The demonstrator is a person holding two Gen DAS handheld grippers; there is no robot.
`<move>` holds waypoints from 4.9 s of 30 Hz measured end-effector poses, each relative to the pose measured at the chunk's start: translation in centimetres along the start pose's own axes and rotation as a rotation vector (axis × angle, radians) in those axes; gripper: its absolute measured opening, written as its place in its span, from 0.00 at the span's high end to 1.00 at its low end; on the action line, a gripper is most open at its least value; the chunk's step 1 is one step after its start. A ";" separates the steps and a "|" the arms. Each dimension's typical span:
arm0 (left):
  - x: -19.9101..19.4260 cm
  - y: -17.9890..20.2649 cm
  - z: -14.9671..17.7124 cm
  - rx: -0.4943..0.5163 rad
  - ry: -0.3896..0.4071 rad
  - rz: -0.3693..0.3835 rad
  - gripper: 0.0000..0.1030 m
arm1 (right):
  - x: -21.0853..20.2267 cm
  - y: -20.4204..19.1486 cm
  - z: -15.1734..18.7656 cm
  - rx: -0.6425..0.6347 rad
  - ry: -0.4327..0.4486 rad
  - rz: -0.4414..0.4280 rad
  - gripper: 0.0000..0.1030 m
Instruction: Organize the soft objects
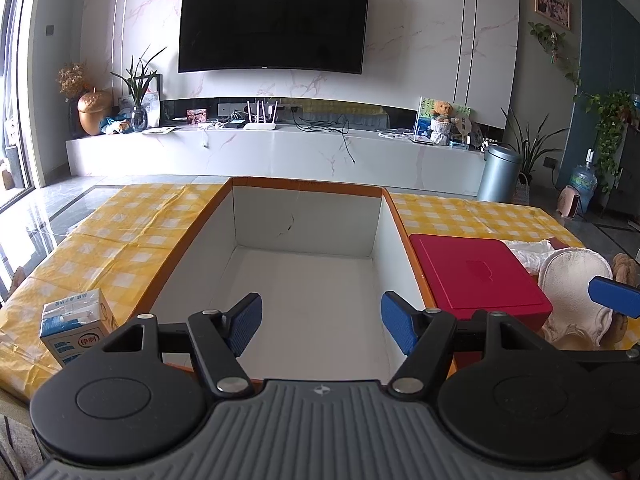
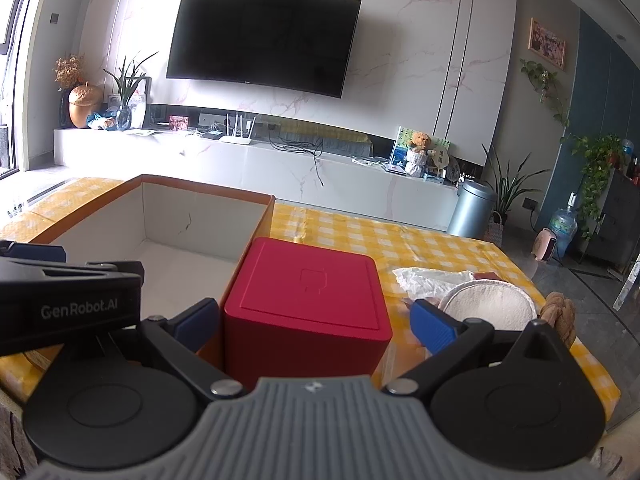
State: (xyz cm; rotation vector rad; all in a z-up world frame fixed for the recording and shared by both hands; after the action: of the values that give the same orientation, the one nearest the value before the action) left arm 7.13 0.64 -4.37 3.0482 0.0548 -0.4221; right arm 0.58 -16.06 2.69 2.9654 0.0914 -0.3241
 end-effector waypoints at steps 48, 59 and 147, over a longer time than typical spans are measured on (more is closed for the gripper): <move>-0.2 0.3 0.2 0.023 0.011 0.003 0.22 | -0.1 0.3 0.3 0.010 -0.024 -0.006 0.03; -1.5 1.5 -1.8 0.042 0.072 0.098 0.17 | -0.7 3.0 -0.6 0.052 -0.006 0.026 0.03; 10.8 23.6 1.3 0.812 -0.357 0.469 0.16 | 13.4 22.9 11.8 0.852 -0.533 -0.306 0.58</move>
State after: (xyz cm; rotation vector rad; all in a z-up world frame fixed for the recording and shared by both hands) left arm 18.21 -22.74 -7.19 3.4574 -1.0663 -1.1612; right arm 12.94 -39.94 -8.23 3.5042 0.4374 -1.5120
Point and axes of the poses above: each gripper's, at about its wrist camera, not at the fingertips, and x roughly the way its jaws point, y to its right, z to its underside, the point moved 8 cm from there along x, roughly the way its jaws point, and after that the axes turned 15 degrees about y, right-handed, at the moved point
